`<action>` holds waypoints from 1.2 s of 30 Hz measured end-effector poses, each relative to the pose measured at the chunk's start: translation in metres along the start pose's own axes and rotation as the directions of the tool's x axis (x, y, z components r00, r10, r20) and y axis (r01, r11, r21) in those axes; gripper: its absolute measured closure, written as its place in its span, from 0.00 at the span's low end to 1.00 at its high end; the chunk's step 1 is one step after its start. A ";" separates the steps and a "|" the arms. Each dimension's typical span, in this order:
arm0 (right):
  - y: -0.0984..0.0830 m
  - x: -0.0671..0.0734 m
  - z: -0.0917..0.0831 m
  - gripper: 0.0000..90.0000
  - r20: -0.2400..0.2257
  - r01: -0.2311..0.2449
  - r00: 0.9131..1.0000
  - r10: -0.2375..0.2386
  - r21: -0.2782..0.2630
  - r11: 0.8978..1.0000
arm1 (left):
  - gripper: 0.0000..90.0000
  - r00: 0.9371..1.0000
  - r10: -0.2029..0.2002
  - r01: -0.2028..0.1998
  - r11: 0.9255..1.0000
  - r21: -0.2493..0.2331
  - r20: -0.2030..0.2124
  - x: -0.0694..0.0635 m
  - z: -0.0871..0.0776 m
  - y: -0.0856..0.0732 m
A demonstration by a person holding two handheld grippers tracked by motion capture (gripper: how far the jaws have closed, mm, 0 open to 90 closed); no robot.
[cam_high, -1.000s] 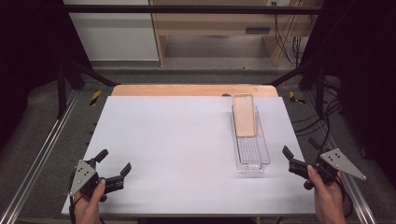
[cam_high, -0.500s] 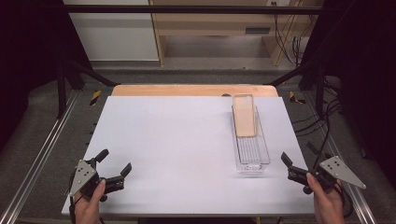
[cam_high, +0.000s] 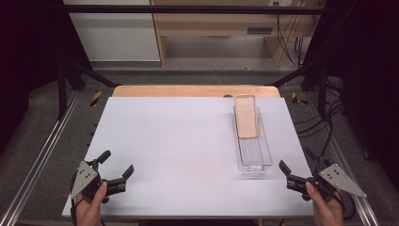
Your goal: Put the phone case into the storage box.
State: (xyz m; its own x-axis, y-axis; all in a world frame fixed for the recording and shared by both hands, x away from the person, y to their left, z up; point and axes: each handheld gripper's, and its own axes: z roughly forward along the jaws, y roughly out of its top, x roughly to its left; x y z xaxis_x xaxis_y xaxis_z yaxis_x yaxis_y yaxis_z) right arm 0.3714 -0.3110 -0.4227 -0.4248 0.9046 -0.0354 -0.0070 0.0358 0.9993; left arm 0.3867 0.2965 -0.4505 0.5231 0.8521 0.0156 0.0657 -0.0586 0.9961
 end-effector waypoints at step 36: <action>-0.023 0.036 0.052 0.03 -0.091 -0.008 0.996 0.011 0.030 1.000 | 0.01 1.000 -0.001 0.001 1.000 -0.011 0.030 -0.002 0.001 0.001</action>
State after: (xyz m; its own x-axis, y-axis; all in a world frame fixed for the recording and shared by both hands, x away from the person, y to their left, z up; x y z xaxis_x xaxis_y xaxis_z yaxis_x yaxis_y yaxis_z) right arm 0.4038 -0.2574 -0.4475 -0.5051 0.8627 -0.0236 0.0240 0.0414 0.9989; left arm 0.3862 0.2945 -0.4494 0.5482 0.8363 0.0123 0.0565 -0.0517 0.9971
